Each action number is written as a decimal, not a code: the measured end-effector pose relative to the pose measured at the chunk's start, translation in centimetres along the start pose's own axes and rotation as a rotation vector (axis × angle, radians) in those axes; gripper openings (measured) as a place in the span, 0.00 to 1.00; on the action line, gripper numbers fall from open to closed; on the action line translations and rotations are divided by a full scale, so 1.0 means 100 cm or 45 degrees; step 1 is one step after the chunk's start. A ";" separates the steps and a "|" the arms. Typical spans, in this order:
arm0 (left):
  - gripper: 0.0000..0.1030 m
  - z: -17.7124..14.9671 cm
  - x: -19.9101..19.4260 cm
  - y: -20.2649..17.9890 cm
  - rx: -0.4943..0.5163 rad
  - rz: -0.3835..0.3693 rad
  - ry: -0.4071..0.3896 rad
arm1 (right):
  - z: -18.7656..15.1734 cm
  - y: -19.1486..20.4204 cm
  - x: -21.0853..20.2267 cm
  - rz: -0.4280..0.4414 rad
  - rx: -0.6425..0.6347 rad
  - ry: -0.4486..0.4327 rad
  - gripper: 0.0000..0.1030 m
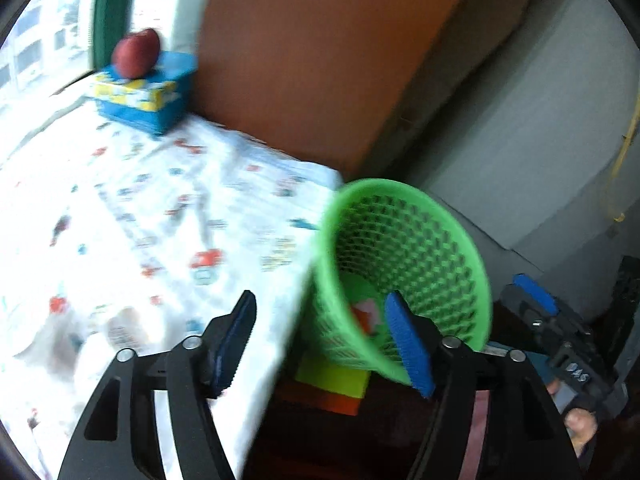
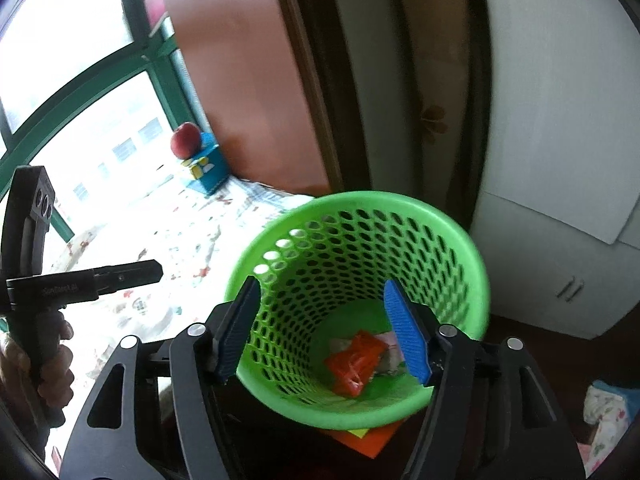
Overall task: Collect trash
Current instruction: 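Grasp the white round lid with the left gripper while the right gripper grasps the yogurt cup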
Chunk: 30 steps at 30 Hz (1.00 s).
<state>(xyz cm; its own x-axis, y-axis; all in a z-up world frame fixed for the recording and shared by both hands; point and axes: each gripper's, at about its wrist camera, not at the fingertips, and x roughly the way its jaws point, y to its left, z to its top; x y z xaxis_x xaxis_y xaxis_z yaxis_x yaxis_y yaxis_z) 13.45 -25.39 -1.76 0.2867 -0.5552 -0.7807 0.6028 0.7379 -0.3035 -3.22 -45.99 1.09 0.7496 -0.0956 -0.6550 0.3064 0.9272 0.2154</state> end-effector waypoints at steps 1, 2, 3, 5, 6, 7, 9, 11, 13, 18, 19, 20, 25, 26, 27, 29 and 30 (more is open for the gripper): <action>0.63 -0.001 -0.004 0.007 -0.010 0.003 -0.004 | 0.001 0.004 0.002 0.008 -0.009 0.002 0.65; 0.65 -0.002 -0.009 0.017 -0.029 0.023 -0.012 | 0.002 0.009 0.003 0.017 -0.017 0.003 0.65; 0.65 -0.004 -0.013 0.024 -0.041 0.040 -0.017 | 0.003 0.014 0.004 0.028 -0.026 0.007 0.66; 0.69 -0.007 -0.022 0.041 -0.069 0.073 -0.031 | 0.003 0.024 0.007 0.044 -0.046 0.013 0.67; 0.72 -0.008 -0.025 0.048 -0.087 0.093 -0.039 | 0.003 0.029 0.008 0.049 -0.055 0.015 0.68; 0.74 -0.009 -0.029 0.056 -0.104 0.109 -0.046 | 0.003 0.035 0.010 0.060 -0.065 0.019 0.69; 0.78 -0.011 -0.041 0.076 -0.139 0.150 -0.066 | 0.004 0.047 0.014 0.081 -0.085 0.028 0.69; 0.79 -0.013 -0.048 0.093 -0.171 0.189 -0.080 | 0.004 0.058 0.018 0.102 -0.100 0.039 0.70; 0.84 -0.017 -0.056 0.112 -0.201 0.245 -0.092 | 0.004 0.071 0.022 0.127 -0.119 0.051 0.71; 0.90 -0.029 -0.068 0.161 -0.302 0.329 -0.086 | 0.003 0.102 0.033 0.188 -0.167 0.080 0.74; 0.90 -0.033 -0.070 0.174 -0.327 0.351 -0.081 | 0.002 0.108 0.035 0.201 -0.178 0.087 0.74; 0.90 -0.035 -0.071 0.182 -0.341 0.366 -0.078 | 0.002 0.115 0.038 0.210 -0.190 0.093 0.75; 0.91 -0.050 -0.075 0.221 -0.402 0.419 -0.042 | -0.002 0.143 0.051 0.254 -0.233 0.125 0.75; 0.91 -0.053 -0.074 0.227 -0.402 0.422 -0.028 | -0.003 0.147 0.053 0.262 -0.239 0.131 0.75; 0.91 -0.055 -0.072 0.232 -0.404 0.431 -0.015 | -0.005 0.153 0.056 0.272 -0.247 0.139 0.75; 0.91 -0.059 -0.067 0.242 -0.406 0.437 0.011 | -0.006 0.160 0.061 0.283 -0.260 0.152 0.75; 0.91 -0.061 -0.064 0.246 -0.409 0.431 0.025 | -0.007 0.164 0.064 0.287 -0.267 0.159 0.75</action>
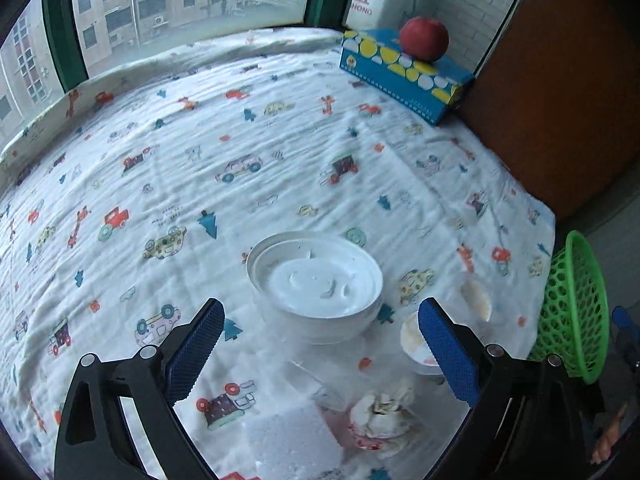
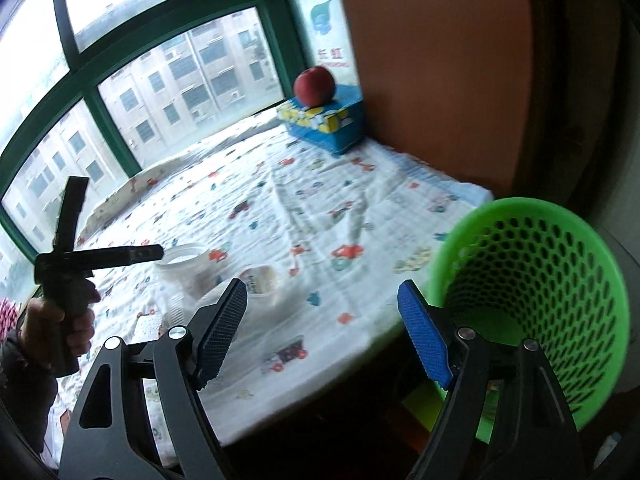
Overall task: Collect trash
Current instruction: 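Grasp the white round lid with the left gripper while the right gripper grasps the yogurt cup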
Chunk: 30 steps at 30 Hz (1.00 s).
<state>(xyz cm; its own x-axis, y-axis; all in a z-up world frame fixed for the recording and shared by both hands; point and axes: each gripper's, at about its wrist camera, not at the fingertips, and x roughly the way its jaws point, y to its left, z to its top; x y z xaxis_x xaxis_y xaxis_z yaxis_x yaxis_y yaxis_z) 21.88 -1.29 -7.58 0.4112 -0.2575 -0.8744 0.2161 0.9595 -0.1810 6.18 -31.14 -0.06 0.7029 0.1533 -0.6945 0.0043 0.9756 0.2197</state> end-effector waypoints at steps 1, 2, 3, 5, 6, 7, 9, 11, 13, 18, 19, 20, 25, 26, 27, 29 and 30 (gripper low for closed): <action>0.91 -0.001 0.005 0.003 -0.002 0.009 0.012 | 0.000 0.003 0.004 0.005 -0.005 0.008 0.75; 0.91 -0.001 0.008 0.004 0.001 0.006 0.019 | 0.000 0.005 0.008 0.009 -0.008 0.018 0.75; 0.92 -0.002 0.011 0.004 0.009 -0.001 0.027 | -0.001 0.007 0.010 0.012 -0.011 0.026 0.75; 0.92 -0.002 0.018 0.005 0.025 0.014 0.019 | -0.003 0.010 0.017 0.014 -0.014 0.044 0.75; 0.92 -0.002 0.020 0.005 0.034 0.011 0.021 | -0.003 0.011 0.022 0.017 -0.015 0.055 0.75; 0.92 -0.001 0.023 0.004 0.041 0.011 0.023 | -0.004 0.012 0.025 0.019 -0.015 0.064 0.75; 0.92 0.000 0.028 0.003 0.060 0.012 0.026 | -0.006 0.013 0.032 0.023 -0.019 0.083 0.75; 0.92 0.000 0.033 0.002 0.077 0.012 0.032 | -0.007 0.015 0.039 0.022 -0.025 0.101 0.75; 0.92 0.001 0.037 0.002 0.087 0.011 0.039 | -0.007 0.017 0.046 0.029 -0.025 0.120 0.75; 0.92 0.002 0.049 0.001 0.110 0.004 0.060 | -0.008 0.021 0.060 0.066 -0.020 0.159 0.75; 0.92 0.002 0.050 0.002 0.106 0.000 0.059 | -0.008 0.022 0.063 0.072 -0.022 0.164 0.75; 0.92 0.003 0.051 0.003 0.100 -0.006 0.057 | -0.008 0.024 0.066 0.078 -0.024 0.173 0.75; 0.89 0.004 0.052 0.004 0.100 -0.042 0.019 | -0.009 0.032 0.079 0.104 -0.043 0.203 0.75; 0.86 0.004 0.051 0.004 0.103 -0.054 0.012 | -0.009 0.033 0.082 0.109 -0.048 0.210 0.75; 0.86 0.004 0.051 0.005 0.101 -0.057 0.007 | -0.009 0.035 0.085 0.118 -0.052 0.221 0.75; 0.86 0.004 0.050 0.006 0.095 -0.064 -0.002 | -0.010 0.038 0.091 0.135 -0.053 0.237 0.75; 0.86 0.004 0.050 0.007 0.093 -0.068 -0.007 | -0.011 0.039 0.094 0.140 -0.050 0.243 0.75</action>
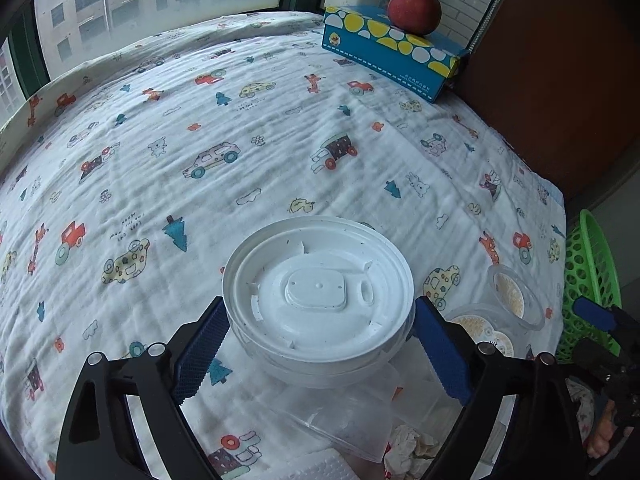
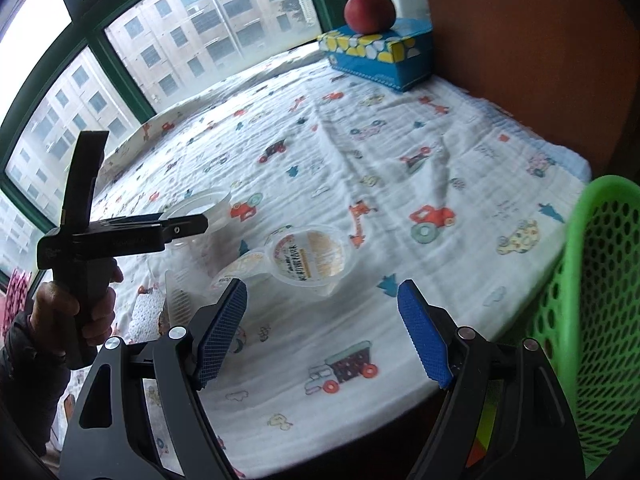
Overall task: Collect trash
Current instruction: 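Grasp the white round lid with the left gripper while the right gripper grasps the yogurt cup, then carry the yogurt cup to the green basket and release it with the right gripper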
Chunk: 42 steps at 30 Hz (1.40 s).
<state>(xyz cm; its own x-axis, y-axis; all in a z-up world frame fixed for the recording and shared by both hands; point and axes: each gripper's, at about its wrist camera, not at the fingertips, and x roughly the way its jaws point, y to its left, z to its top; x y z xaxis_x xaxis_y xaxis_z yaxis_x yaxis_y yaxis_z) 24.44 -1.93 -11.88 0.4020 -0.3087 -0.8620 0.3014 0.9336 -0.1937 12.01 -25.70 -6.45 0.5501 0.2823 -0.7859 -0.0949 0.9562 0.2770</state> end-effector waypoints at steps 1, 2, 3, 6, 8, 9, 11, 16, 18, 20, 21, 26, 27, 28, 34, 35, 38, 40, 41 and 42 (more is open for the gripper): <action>0.86 0.000 0.000 0.001 -0.004 0.000 -0.003 | 0.000 0.000 0.002 0.005 0.004 0.003 0.75; 0.86 0.000 -0.001 0.002 -0.009 -0.003 -0.006 | 0.001 0.000 0.005 0.012 0.009 0.007 0.75; 0.85 0.000 -0.002 0.003 -0.012 -0.011 -0.010 | 0.002 0.000 0.009 0.017 0.017 0.015 0.75; 0.85 0.000 -0.007 0.006 -0.020 -0.024 -0.021 | 0.005 -0.001 0.019 0.026 0.029 0.037 0.75; 0.85 0.001 -0.011 0.008 -0.030 -0.034 -0.031 | 0.007 -0.001 0.028 0.012 0.023 0.053 0.75; 0.85 0.002 -0.012 0.008 -0.036 -0.038 -0.035 | 0.007 -0.001 0.033 0.009 0.019 0.068 0.75; 0.85 0.003 -0.016 0.010 -0.042 -0.045 -0.046 | 0.007 -0.001 0.040 0.009 0.011 0.084 0.75; 0.85 0.003 -0.019 0.013 -0.049 -0.050 -0.055 | 0.008 0.001 0.051 -0.002 -0.023 0.090 0.75; 0.85 0.003 -0.019 0.014 -0.054 -0.049 -0.053 | 0.009 0.000 0.054 0.008 -0.026 0.088 0.75; 0.85 0.002 -0.018 0.015 -0.057 -0.049 -0.049 | 0.010 0.001 0.057 0.017 -0.029 0.081 0.75; 0.85 0.002 -0.018 0.016 -0.059 -0.049 -0.048 | 0.011 0.001 0.058 0.021 -0.033 0.078 0.72; 0.85 0.003 -0.022 0.015 -0.059 -0.051 -0.059 | 0.011 0.006 0.056 0.014 -0.063 0.053 0.65; 0.85 0.004 -0.024 0.015 -0.059 -0.051 -0.062 | 0.011 0.006 0.054 0.016 -0.060 0.042 0.65; 0.85 0.005 -0.026 0.013 -0.057 -0.053 -0.069 | 0.011 0.006 0.051 0.020 -0.056 0.033 0.65; 0.85 0.008 -0.041 -0.005 -0.022 -0.085 -0.100 | 0.010 0.000 0.025 0.018 -0.027 -0.024 0.65; 0.85 0.009 -0.043 -0.009 -0.016 -0.090 -0.103 | 0.010 -0.002 0.020 0.014 -0.021 -0.032 0.65; 0.85 0.009 -0.052 -0.025 0.010 -0.116 -0.122 | 0.008 -0.006 0.001 -0.009 -0.019 -0.068 0.65; 0.85 0.010 -0.059 -0.038 0.029 -0.142 -0.134 | 0.006 -0.011 -0.013 -0.031 -0.013 -0.091 0.65; 0.85 0.010 -0.061 -0.043 0.037 -0.149 -0.138 | 0.005 -0.014 -0.020 -0.040 -0.008 -0.104 0.65; 0.85 0.010 -0.063 -0.050 0.050 -0.159 -0.144 | 0.004 -0.018 -0.027 -0.052 -0.002 -0.118 0.65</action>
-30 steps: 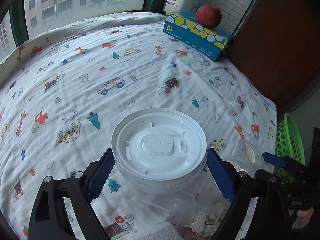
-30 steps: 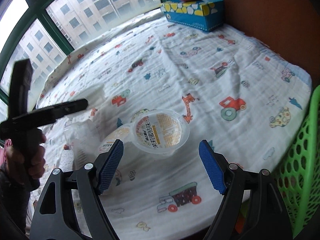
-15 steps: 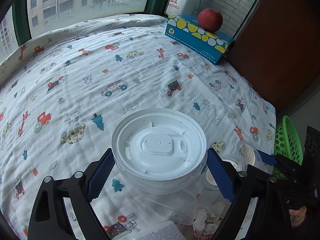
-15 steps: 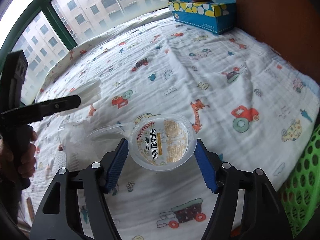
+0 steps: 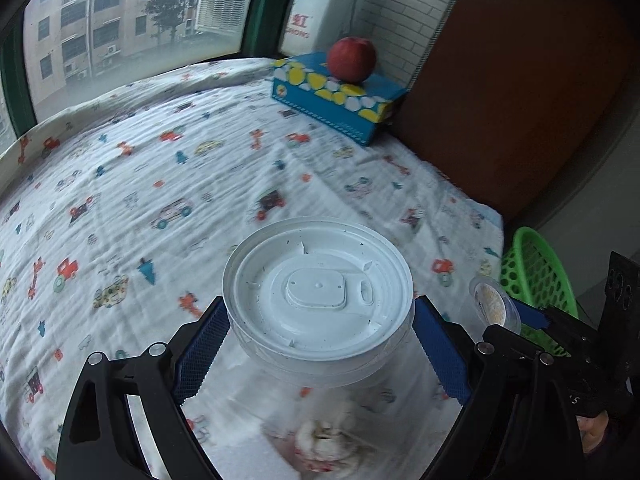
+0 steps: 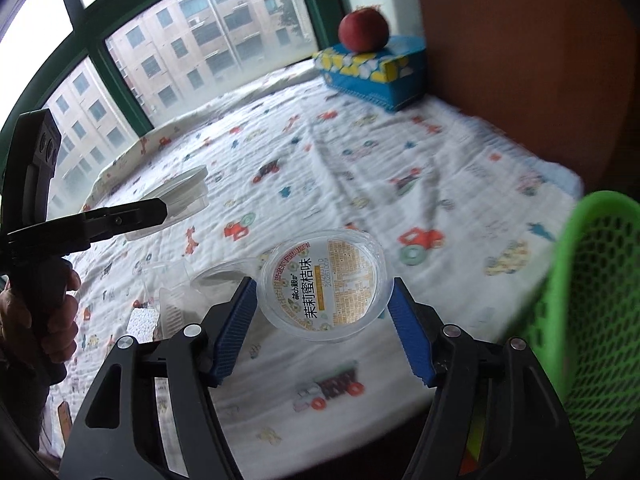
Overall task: Collect trash
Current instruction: 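Carry the yogurt cup to the green basket and release it with the right gripper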
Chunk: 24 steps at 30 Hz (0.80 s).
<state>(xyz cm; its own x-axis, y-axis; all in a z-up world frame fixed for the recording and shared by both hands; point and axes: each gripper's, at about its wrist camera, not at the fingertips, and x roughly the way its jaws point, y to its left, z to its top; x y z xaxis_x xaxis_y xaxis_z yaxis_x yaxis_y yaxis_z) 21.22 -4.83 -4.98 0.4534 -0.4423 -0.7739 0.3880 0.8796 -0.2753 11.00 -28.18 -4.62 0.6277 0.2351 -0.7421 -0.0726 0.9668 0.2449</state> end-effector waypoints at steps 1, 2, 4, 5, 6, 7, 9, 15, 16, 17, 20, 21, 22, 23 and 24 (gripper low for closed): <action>0.85 0.001 -0.002 -0.009 0.019 -0.011 -0.006 | 0.000 -0.003 -0.005 -0.011 0.005 -0.010 0.65; 0.85 0.001 -0.003 -0.016 0.030 -0.019 -0.010 | -0.001 -0.007 -0.011 -0.020 0.012 -0.021 0.65; 0.85 0.003 -0.005 -0.034 0.061 -0.046 -0.016 | -0.003 -0.019 -0.024 -0.048 0.040 -0.039 0.65; 0.85 0.003 -0.006 -0.040 0.073 -0.054 -0.018 | -0.004 -0.024 -0.029 -0.058 0.055 -0.048 0.65; 0.85 0.004 -0.006 -0.049 0.087 -0.064 -0.020 | -0.005 -0.030 -0.034 -0.069 0.070 -0.055 0.65; 0.85 0.004 -0.007 -0.055 0.097 -0.074 -0.022 | -0.007 -0.037 -0.040 -0.087 0.086 -0.061 0.65; 0.85 0.005 -0.006 -0.072 0.122 -0.101 -0.021 | -0.010 -0.048 -0.048 -0.114 0.106 -0.070 0.65; 0.85 0.005 0.001 -0.122 0.206 -0.160 -0.001 | -0.023 -0.083 -0.074 -0.210 0.177 -0.093 0.65; 0.85 0.005 0.002 -0.128 0.217 -0.166 0.002 | -0.025 -0.089 -0.079 -0.225 0.189 -0.098 0.65; 0.85 0.004 0.003 -0.136 0.232 -0.173 0.005 | -0.027 -0.094 -0.082 -0.238 0.196 -0.100 0.65; 0.85 0.004 0.005 -0.157 0.271 -0.196 0.010 | -0.033 -0.109 -0.092 -0.285 0.218 -0.104 0.65; 0.85 0.005 0.007 -0.162 0.281 -0.210 0.011 | -0.034 -0.115 -0.095 -0.295 0.233 -0.105 0.65; 0.85 0.005 0.007 -0.167 0.291 -0.222 0.012 | -0.036 -0.120 -0.099 -0.305 0.244 -0.105 0.65; 0.85 0.005 0.008 -0.174 0.304 -0.231 0.014 | -0.037 -0.125 -0.102 -0.317 0.256 -0.106 0.65; 0.85 0.005 0.009 -0.180 0.315 -0.238 0.016 | -0.039 -0.131 -0.104 -0.328 0.269 -0.104 0.65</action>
<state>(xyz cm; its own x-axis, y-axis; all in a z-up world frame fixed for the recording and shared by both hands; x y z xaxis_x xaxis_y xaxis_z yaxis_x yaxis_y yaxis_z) 15.01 -21.11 -0.46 0.3461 -0.5890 -0.7303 0.6480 0.7130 -0.2679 2.41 -42.89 -2.51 0.6653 -0.0313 -0.7459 0.2535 0.9492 0.1863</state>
